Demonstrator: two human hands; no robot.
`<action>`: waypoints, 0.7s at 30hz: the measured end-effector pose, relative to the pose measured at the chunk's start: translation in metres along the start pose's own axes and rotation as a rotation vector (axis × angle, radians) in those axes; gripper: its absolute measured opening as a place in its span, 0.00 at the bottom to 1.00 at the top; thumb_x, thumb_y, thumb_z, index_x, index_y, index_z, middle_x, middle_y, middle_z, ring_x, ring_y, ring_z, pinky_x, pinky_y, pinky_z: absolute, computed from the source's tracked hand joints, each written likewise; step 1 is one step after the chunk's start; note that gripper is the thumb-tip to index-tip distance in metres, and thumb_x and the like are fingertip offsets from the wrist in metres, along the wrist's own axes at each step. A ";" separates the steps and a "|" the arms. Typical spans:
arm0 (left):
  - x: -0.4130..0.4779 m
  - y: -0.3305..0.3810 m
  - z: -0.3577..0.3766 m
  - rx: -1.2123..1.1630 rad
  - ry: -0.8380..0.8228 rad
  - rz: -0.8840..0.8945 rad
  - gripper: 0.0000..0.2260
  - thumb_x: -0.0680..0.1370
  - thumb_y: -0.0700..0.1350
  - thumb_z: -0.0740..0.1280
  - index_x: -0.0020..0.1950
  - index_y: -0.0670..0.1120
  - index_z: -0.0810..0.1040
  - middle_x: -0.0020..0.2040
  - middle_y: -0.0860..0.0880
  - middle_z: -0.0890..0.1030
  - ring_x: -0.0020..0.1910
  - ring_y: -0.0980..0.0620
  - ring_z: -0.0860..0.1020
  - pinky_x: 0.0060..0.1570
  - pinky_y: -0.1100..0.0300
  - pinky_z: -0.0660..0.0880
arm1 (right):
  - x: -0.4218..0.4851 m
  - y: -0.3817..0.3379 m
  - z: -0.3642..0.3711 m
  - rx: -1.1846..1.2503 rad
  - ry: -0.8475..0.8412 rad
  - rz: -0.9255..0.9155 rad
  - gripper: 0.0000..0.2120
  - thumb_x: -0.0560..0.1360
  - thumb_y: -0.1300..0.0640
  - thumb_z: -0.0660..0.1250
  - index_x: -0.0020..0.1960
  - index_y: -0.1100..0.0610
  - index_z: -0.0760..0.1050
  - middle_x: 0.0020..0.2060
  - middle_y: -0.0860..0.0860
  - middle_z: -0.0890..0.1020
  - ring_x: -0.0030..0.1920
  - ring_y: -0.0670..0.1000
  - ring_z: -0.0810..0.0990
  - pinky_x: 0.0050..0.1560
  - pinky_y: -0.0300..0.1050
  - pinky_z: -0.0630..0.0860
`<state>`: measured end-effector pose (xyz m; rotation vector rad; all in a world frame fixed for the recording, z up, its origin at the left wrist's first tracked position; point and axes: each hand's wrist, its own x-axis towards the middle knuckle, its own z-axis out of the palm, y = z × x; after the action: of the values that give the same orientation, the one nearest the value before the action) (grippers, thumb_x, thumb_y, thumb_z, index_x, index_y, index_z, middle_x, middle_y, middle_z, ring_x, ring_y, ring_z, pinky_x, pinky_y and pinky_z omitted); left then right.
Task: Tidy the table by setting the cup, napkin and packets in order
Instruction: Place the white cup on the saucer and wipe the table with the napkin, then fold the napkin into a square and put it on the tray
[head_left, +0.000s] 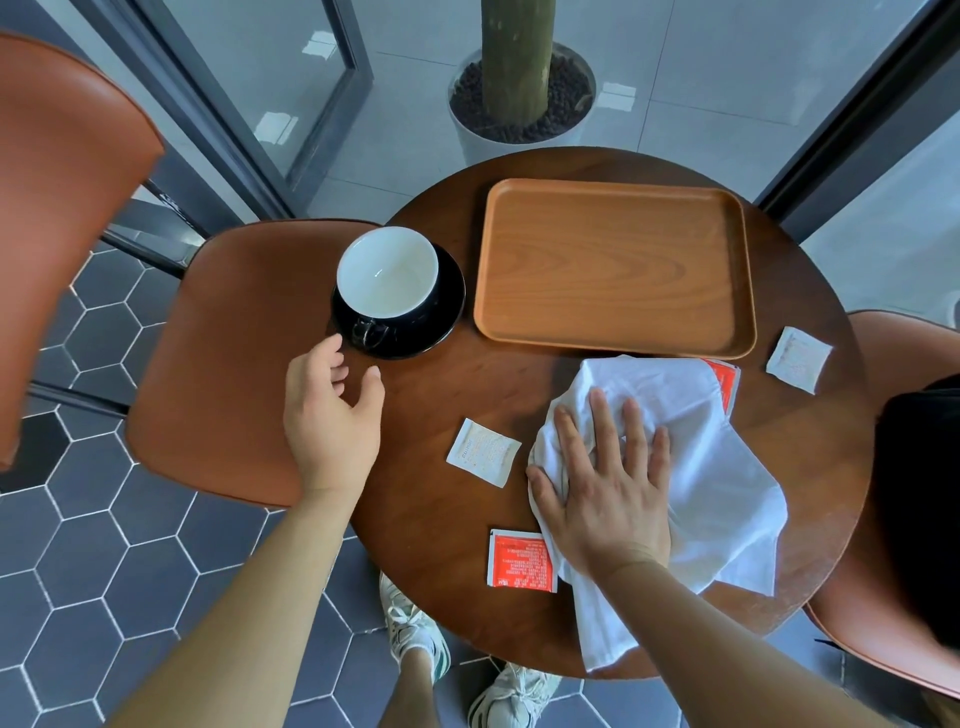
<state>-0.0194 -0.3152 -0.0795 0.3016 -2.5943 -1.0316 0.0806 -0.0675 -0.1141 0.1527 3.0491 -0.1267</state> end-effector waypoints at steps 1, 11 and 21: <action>-0.008 -0.002 0.000 0.038 -0.005 0.030 0.18 0.76 0.41 0.72 0.65 0.42 0.76 0.56 0.43 0.78 0.51 0.46 0.79 0.51 0.53 0.78 | 0.000 0.000 0.000 0.002 -0.001 0.002 0.34 0.79 0.32 0.47 0.80 0.46 0.56 0.81 0.56 0.56 0.80 0.63 0.49 0.75 0.70 0.51; -0.064 0.011 0.009 0.272 -0.277 0.347 0.12 0.75 0.42 0.72 0.58 0.42 0.81 0.55 0.43 0.80 0.54 0.44 0.79 0.53 0.46 0.76 | 0.001 -0.002 -0.003 -0.002 -0.034 0.013 0.34 0.79 0.31 0.46 0.80 0.45 0.54 0.81 0.54 0.55 0.81 0.62 0.48 0.77 0.68 0.49; -0.054 0.072 -0.018 0.380 -0.720 0.305 0.19 0.80 0.52 0.66 0.69 0.49 0.74 0.63 0.46 0.77 0.61 0.48 0.75 0.57 0.56 0.75 | -0.002 0.007 -0.076 0.316 -0.177 0.232 0.34 0.76 0.26 0.42 0.78 0.37 0.52 0.80 0.46 0.57 0.80 0.55 0.54 0.77 0.58 0.55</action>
<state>0.0322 -0.2580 -0.0301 -0.4623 -3.3237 -0.5966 0.0773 -0.0538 -0.0390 0.4851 2.7891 -0.5715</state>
